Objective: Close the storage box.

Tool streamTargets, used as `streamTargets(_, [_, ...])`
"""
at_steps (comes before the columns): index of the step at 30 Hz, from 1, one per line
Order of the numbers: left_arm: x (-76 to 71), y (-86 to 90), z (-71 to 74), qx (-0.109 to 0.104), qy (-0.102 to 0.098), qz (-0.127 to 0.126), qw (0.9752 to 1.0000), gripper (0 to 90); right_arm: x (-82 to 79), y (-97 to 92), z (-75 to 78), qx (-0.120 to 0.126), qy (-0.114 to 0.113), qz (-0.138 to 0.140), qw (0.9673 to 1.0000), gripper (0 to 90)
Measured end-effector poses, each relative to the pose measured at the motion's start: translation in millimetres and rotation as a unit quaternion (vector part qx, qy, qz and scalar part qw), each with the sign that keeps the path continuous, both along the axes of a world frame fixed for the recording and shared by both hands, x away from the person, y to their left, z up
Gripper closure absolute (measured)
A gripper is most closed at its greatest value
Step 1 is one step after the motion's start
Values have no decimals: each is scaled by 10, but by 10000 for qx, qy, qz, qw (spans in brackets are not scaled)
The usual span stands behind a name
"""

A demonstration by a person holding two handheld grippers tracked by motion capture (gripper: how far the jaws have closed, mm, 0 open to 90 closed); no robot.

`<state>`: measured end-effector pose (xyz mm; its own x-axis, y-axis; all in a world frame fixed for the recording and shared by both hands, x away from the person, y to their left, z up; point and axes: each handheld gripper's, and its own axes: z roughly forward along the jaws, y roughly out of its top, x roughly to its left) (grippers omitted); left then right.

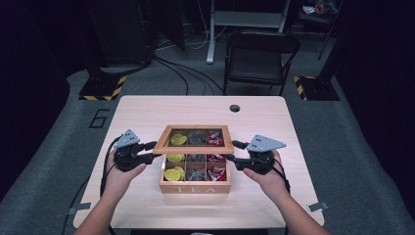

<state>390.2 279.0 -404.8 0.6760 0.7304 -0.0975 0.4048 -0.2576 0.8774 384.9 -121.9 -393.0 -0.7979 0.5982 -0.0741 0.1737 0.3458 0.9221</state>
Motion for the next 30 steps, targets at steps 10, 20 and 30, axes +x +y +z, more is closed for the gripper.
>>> streamTargets(10, [-160,-9,-70,61,2,-82,9999,572,-85,0,-123,-16,-25,-51,10000,480])
streamTargets(20, [-321,-17,-119,-3,66,-284,9996,626,-145,-8,-197,20,-1,-88,10000,482])
streamTargets(30, [-410,-24,-118,-163,137,-397,9990,672,-192,-14,-277,16,-18,-97,9999,482])
